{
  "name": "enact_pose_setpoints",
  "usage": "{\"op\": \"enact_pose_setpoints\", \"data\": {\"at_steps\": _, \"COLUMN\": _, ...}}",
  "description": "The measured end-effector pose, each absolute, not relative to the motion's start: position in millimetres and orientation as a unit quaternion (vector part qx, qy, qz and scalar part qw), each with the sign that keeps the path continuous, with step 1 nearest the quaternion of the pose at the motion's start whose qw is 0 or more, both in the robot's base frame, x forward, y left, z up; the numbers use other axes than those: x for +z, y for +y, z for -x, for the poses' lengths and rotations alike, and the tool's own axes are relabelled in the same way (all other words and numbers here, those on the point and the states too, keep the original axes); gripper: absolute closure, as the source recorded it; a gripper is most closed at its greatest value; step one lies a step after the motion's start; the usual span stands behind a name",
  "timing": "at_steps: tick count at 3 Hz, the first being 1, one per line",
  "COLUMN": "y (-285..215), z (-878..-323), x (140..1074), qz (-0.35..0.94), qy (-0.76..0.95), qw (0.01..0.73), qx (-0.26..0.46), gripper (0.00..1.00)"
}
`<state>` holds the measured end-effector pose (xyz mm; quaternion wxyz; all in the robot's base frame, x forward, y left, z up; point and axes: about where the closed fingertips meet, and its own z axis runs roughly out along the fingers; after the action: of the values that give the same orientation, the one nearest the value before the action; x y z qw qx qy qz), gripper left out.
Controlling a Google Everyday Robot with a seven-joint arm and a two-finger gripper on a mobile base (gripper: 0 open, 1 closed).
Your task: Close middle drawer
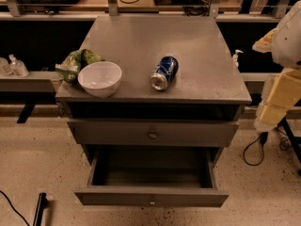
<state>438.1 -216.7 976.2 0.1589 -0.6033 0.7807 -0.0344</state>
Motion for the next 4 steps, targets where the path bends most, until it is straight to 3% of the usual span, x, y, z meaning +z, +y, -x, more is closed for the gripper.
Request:
{"op": "enact_pose_setpoints", "data": {"at_steps": 2, "y": -212, "z": -441, "x": 942, "qz": 0.591, "qy": 0.79, "qw": 0.162, "qx": -0.018, "gripper": 0.0}}
{"op": "enact_pose_setpoints", "data": {"at_steps": 4, "y": -127, "z": -390, "x": 841, "qz": 0.612, "qy": 0.749, "qw": 0.236, "qx": 0.09, "gripper": 0.0}}
